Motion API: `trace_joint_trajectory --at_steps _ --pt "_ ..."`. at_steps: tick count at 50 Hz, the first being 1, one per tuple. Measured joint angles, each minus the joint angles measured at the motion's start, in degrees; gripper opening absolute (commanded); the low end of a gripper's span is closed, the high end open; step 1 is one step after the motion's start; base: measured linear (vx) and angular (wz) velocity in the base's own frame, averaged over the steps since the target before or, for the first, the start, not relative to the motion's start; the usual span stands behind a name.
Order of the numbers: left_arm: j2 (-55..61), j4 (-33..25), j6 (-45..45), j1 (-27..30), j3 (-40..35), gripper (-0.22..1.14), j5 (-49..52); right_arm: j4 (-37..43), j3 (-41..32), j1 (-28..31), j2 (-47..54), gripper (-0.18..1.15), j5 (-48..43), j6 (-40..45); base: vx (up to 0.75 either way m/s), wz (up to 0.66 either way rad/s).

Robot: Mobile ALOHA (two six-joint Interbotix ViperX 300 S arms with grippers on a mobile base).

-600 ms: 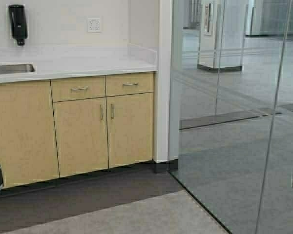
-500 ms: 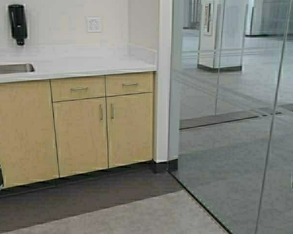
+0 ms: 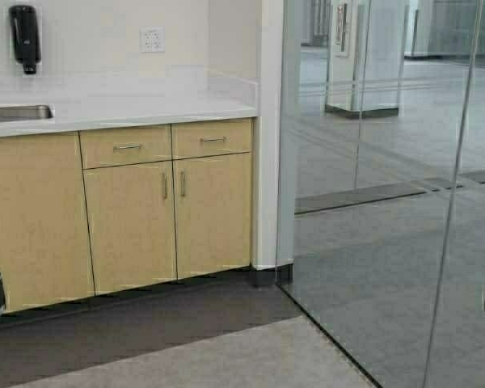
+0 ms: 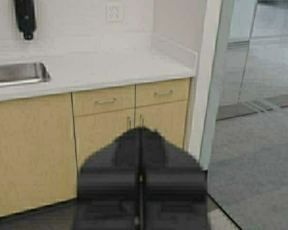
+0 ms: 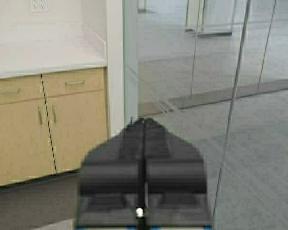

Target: Get the cloth and wipe up the spill under the wine glass

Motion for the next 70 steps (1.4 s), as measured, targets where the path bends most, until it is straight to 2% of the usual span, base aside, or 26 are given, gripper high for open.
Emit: trace_joint_trajectory --at_steps 32,52,70 --pt "0.62 0.0 -0.79 0.0 0.09 0.03 -0.18 -0.26 -0.53 -1.14 -1.41 0.05 0.0 2.99 0.21 0.05" --pt "0.62 0.26 -1.76 0.0 1.23 0.03 -0.88 -0.53 -0.53 -1.14 -1.58 0.05 0.09 2.99 0.33 0.3" --pt "0.7 0.35 -1.76 0.0 1.58 0.03 -0.88 -0.7 -0.53 1.23 -1.93 0.05 0.0 2.99 0.35 0.3"
